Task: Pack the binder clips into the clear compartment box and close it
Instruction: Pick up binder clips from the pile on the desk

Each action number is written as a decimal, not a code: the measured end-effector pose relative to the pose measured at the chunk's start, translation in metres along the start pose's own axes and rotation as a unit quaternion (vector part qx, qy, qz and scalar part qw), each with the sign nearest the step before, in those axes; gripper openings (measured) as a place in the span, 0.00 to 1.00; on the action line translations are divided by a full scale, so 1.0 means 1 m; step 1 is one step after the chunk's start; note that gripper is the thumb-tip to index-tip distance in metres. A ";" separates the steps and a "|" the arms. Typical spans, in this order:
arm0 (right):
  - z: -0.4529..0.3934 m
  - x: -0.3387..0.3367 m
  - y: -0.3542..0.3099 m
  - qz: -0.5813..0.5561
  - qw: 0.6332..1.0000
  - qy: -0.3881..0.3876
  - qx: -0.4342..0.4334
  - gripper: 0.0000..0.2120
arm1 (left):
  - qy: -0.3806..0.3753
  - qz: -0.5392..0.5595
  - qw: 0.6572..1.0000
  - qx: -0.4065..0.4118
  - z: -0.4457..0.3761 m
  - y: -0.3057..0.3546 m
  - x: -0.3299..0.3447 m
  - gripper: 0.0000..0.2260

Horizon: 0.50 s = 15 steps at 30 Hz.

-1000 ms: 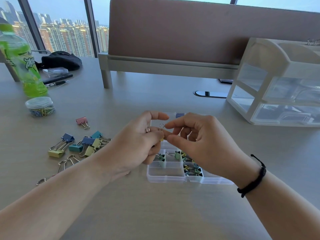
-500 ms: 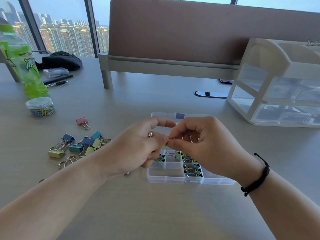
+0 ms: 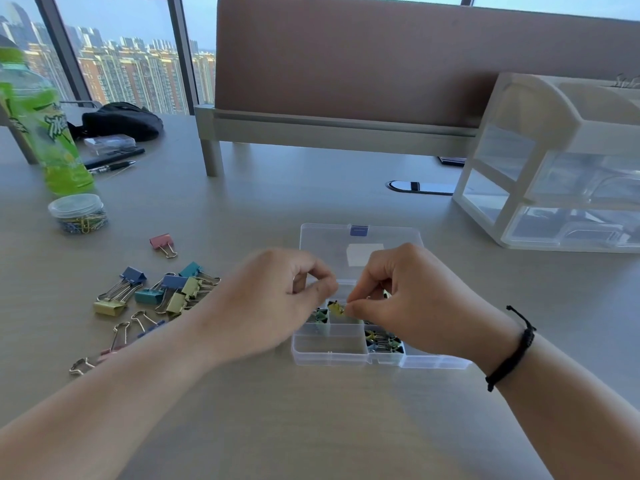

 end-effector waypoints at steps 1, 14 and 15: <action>0.000 0.002 0.001 0.002 1.000 0.000 -0.002 0.04 | -0.011 -0.014 1.000 0.002 0.001 0.001 0.002 0.04; -0.004 0.010 0.003 0.034 0.999 0.027 -0.010 0.05 | -0.005 -0.059 0.998 -0.010 0.002 -0.002 0.011 0.02; -0.004 0.009 0.003 0.032 0.999 0.027 -0.008 0.05 | -0.005 -0.059 0.998 -0.012 0.002 -0.002 0.012 0.01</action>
Point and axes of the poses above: each hand's wrist, its own z-axis away from the middle knuckle, its own x-axis out of the palm, y = z × x, the point moved 5 cm from there along -z, towards the middle knuckle, and after that the axes turned 7 degrees about x, right-handed, at the moved point
